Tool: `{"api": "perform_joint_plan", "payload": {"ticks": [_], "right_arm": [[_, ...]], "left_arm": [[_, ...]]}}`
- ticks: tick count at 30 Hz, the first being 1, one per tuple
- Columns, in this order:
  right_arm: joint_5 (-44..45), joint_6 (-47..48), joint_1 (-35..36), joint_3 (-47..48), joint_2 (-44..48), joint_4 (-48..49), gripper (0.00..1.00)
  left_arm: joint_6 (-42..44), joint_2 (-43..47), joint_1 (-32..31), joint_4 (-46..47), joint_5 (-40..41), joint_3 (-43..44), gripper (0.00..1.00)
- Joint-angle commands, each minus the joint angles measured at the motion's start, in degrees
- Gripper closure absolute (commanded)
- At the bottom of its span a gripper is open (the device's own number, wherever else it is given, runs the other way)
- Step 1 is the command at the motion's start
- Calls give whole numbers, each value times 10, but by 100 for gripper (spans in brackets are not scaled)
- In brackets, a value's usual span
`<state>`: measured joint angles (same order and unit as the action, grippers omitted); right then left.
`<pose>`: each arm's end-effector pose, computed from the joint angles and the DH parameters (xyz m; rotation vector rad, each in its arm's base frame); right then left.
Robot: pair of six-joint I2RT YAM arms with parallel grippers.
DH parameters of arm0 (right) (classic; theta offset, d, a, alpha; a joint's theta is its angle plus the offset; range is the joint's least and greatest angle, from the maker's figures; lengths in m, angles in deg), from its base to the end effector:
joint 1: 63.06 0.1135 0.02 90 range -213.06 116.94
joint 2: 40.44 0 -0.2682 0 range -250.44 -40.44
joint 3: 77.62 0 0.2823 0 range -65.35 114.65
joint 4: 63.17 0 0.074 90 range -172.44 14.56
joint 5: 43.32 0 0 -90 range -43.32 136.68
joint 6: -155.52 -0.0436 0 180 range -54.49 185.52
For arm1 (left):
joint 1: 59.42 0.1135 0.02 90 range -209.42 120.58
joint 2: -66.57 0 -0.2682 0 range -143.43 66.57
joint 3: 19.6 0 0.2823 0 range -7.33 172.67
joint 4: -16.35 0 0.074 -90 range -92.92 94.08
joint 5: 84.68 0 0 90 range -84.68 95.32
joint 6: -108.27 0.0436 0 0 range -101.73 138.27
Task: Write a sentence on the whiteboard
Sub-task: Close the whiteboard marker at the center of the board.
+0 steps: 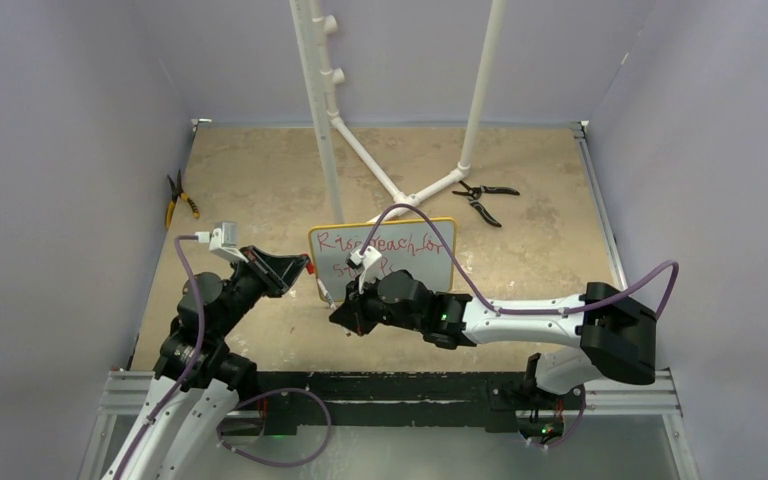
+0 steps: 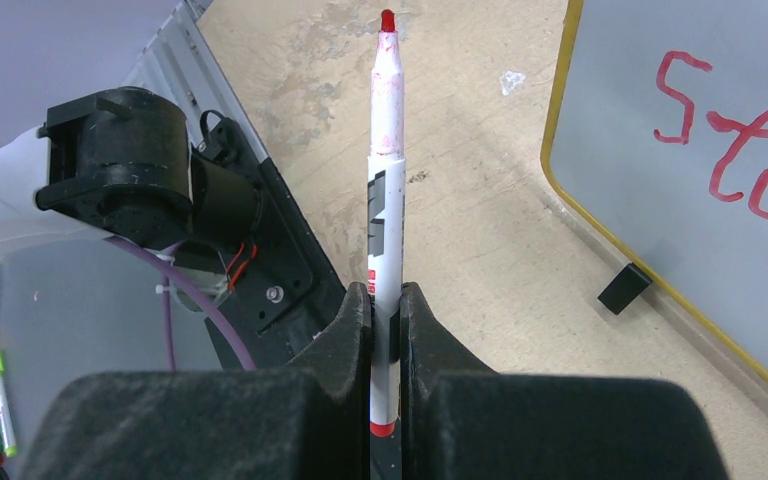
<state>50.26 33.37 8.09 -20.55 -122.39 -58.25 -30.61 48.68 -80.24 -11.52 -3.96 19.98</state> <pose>0.1153 0.3294 0.2202 -0.6558 1.9894 1.1102 0.1316 -0.0576 0.2876 -0.3065 1.7628 -1.0342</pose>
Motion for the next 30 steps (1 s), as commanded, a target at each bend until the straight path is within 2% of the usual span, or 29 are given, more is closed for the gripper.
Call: {"api": "perform_joint_plan", "payload": {"ticks": [1, 30], "right_arm": [[13, 0, 2, 20, 14, 15, 100], [16, 9, 5, 23, 18, 29, 100]], "left_arm": [[7, -4, -3, 7, -11, -2, 100], [1, -11, -3, 7, -16, -10, 100]]}}
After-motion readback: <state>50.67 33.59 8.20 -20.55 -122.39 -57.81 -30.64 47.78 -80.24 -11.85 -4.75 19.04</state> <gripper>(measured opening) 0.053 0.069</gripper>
